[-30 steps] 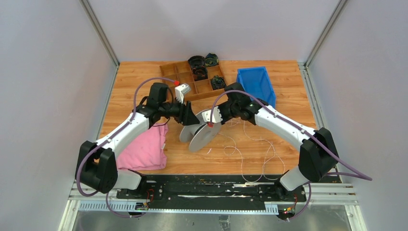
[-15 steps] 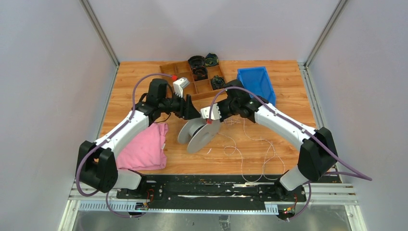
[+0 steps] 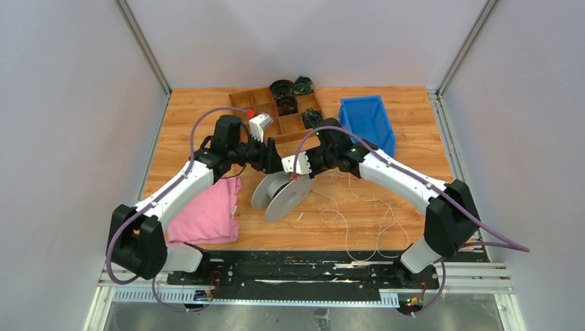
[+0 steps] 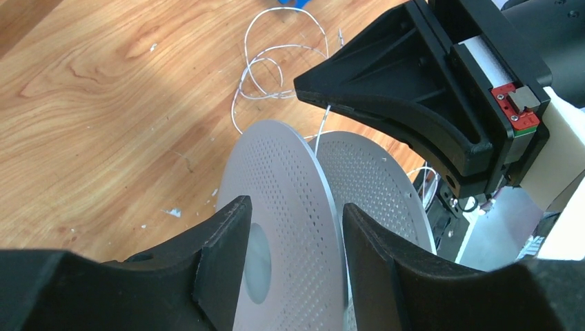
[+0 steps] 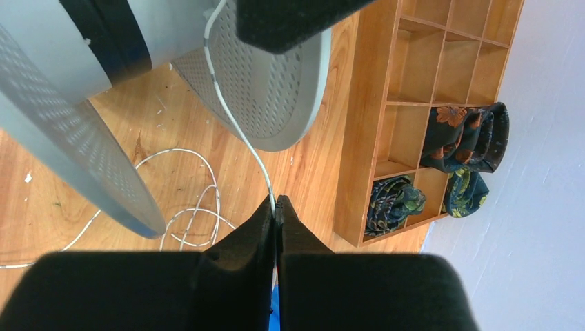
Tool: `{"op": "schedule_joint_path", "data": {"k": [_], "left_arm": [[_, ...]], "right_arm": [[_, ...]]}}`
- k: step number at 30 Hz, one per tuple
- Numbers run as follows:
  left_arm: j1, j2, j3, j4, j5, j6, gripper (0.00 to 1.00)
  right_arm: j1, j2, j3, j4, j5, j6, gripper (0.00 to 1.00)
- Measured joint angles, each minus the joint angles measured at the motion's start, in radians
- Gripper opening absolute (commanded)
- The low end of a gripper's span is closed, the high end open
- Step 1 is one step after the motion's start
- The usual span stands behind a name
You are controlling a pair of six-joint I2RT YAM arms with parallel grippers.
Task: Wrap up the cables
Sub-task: Wrap the cable around the cable reel.
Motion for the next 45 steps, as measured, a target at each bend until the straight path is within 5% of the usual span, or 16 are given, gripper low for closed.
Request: {"op": "schedule_joint_path", "data": {"k": [45], "left_arm": [[-0.115,-0.01,0.072,-0.244,-0.244,0.17,0.47]], "right_arm": [[0.05,0.03,-0.001,0.026,0.061,0.138,0.01]]}}
